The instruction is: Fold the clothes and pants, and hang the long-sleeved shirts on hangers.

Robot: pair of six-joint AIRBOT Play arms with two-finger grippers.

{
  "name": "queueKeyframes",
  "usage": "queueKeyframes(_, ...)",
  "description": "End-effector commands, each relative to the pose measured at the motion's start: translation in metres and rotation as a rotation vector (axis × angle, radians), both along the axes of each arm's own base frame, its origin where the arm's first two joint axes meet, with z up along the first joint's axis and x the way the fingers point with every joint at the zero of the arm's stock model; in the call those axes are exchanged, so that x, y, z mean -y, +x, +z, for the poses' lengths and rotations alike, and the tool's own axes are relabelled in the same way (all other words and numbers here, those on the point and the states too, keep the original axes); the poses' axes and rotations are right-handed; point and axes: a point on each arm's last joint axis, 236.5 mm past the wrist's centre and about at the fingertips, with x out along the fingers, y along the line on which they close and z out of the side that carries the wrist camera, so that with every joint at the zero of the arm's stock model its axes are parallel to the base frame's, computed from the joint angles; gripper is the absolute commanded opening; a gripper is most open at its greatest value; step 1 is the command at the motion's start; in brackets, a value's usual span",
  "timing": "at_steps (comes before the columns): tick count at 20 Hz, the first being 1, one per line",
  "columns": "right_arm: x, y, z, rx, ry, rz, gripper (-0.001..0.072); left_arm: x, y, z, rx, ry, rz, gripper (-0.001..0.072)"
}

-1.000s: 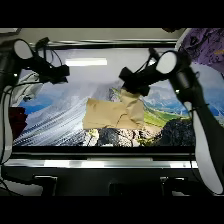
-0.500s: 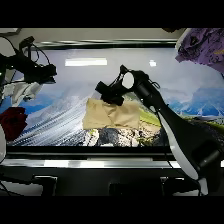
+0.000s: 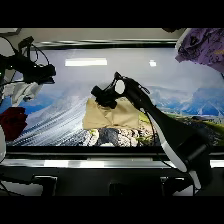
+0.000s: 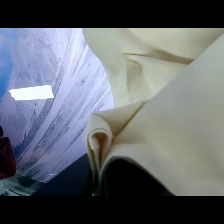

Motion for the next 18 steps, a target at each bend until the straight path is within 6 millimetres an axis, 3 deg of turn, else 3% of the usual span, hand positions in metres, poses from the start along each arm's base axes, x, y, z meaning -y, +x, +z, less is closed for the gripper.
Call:
queueKeyframes(1,-0.014,-0.005,0.008,0.001,0.065,0.037,0.028,0.0,0.0,0.0,0.0,0.0,0.001,0.0018)
queueKeyframes(2,-0.022,-0.01,0.015,0.006,0.105,0.071,0.0373,0.0,0.0,0.0,0.001,0.0,0.002,0.0018)
queueKeyframes(5,-0.032,-0.024,0.044,0.043,0.169,0.156,0.0389,0.0,0.0,0.0,0.0,0.0,0.003,0.0018)
queueKeyframes(7,-0.023,-0.027,0.061,0.086,0.155,0.177,0.0389,0.0,0.0,0.0,0.0,-0.001,0.005,0.0018)
queueKeyframes(9,0.0,-0.018,0.08,0.145,0.118,0.162,0.0389,0.0,0.0,0.0,0.0,-0.001,0.005,0.0018)
queueKeyframes(11,0.044,-0.002,0.097,0.183,0.071,0.127,0.039,0.0,0.0,0.0,0.0,-0.001,0.005,0.0018)
queueKeyframes(12,0.071,0.005,0.103,0.196,0.045,0.125,0.0426,0.0,0.0,0.0,-0.001,-0.001,0.004,0.0018)
queueKeyframes(13,0.107,0.012,0.108,0.207,0.011,0.125,0.0534,0.0,-0.001,0.0,-0.003,-0.001,0.004,0.0018)
queueKeyframes(14,0.142,0.018,0.108,0.211,-0.023,0.125,0.0553,-0.001,-0.002,0.0,-0.007,0.0,0.003,0.0018)
queueKeyframes(16,0.215,0.029,0.101,0.195,-0.08,0.104,0.0564,-0.001,-0.003,0.0,-0.012,0.0,0.003,0.0018)
queueKeyframes(18,0.276,0.027,0.073,0.126,-0.1,0.063,0.0567,-0.001,-0.003,-0.001,-0.012,0.001,0.003,0.0018)
